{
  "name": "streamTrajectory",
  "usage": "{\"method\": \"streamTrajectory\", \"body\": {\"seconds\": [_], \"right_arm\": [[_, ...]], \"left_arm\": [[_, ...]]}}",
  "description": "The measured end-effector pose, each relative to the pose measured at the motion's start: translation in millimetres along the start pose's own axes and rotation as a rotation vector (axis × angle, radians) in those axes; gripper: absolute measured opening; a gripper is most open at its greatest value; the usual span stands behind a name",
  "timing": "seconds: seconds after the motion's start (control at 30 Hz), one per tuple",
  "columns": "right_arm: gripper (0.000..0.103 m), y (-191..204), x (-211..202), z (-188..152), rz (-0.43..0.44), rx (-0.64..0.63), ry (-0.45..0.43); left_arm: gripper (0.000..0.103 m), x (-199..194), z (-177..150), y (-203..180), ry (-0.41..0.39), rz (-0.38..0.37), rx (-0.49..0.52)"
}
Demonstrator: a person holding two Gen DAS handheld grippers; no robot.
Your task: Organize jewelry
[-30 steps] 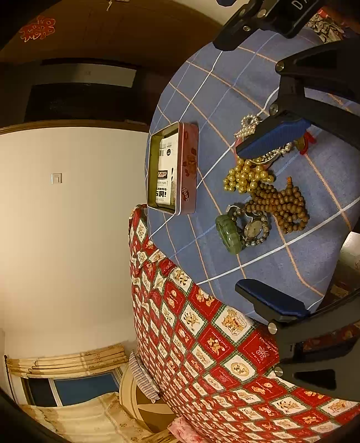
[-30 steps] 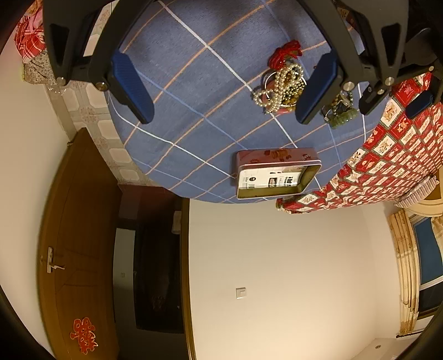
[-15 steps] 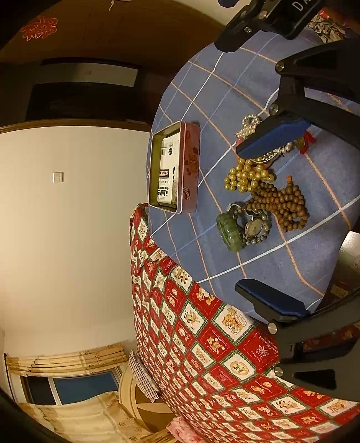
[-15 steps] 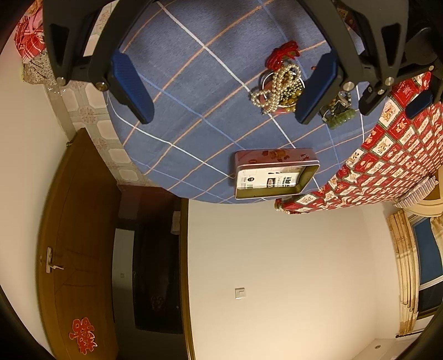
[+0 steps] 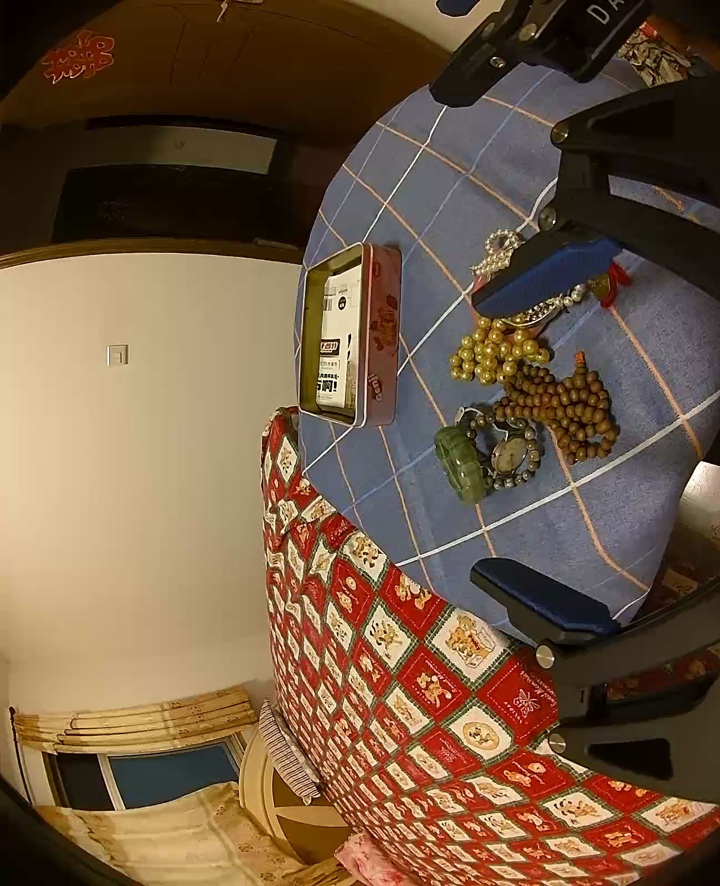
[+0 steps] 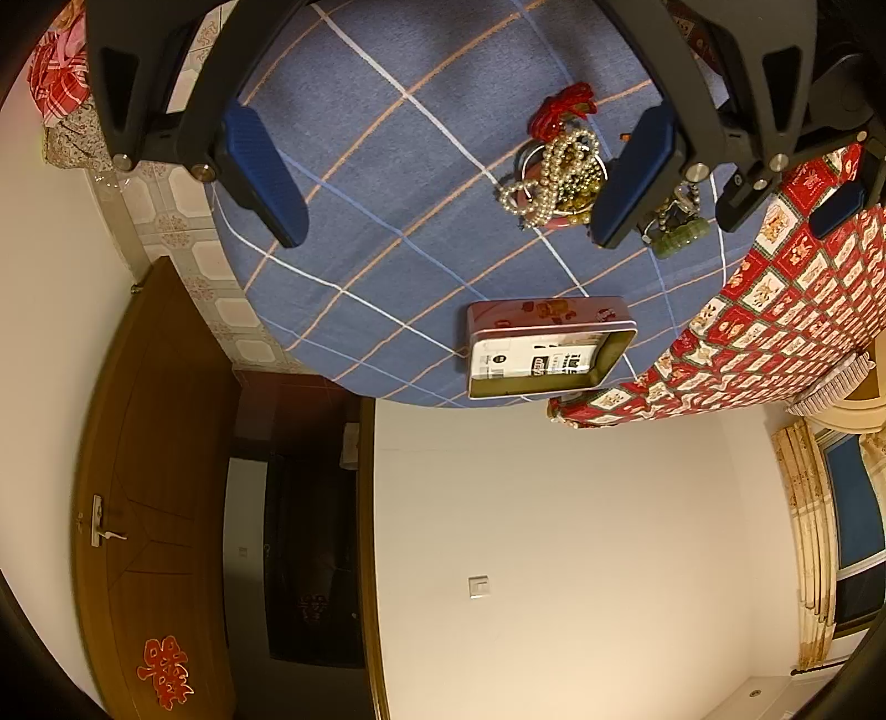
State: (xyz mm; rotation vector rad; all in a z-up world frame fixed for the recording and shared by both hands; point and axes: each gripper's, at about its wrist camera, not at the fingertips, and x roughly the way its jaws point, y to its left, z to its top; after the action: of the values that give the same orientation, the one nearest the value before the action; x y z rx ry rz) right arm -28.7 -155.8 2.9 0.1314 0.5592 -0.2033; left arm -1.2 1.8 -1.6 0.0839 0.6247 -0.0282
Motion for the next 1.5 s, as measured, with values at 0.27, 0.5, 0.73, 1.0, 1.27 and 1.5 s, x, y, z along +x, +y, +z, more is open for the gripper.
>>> {"method": "streamTrajectory", "body": {"seconds": [0.27, 0.5, 0.73, 1.0, 1.27, 1.5], "right_arm": [[0.103, 4.3, -1.8, -1.7, 0.0, 0.003, 0.004], [0.103, 3.4, 1.3, -0.2, 0.002, -0.001, 0.012], [0.103, 3.9, 3.0, 2.1, 0.003, 0.002, 0.012], [0.103, 3.0, 6.1, 2.3, 0.008, 0.0, 0.021], [0.103, 7.6, 15.6, 2.5, 0.018, -0.007, 0.053], [0.103, 13.9, 23.0, 3.8, 0.024, -0.016, 0.067]], "left_arm": [[0.089, -1.7, 0.3, 1.5, -0.003, 0.002, -0.001], [0.089, -2.9, 3.0, -1.2, -0.001, -0.001, -0.001], [0.089, -2.6, 2.4, -2.2, -0.001, -0.001, 0.002], [0.089, -0.6, -0.9, -1.5, 0.002, -0.003, 0.005], [0.089, 6.7, -3.7, 1.6, 0.018, -0.005, 0.0], [0.089, 15.5, -6.1, 4.9, 0.031, -0.005, -0.006]]}}
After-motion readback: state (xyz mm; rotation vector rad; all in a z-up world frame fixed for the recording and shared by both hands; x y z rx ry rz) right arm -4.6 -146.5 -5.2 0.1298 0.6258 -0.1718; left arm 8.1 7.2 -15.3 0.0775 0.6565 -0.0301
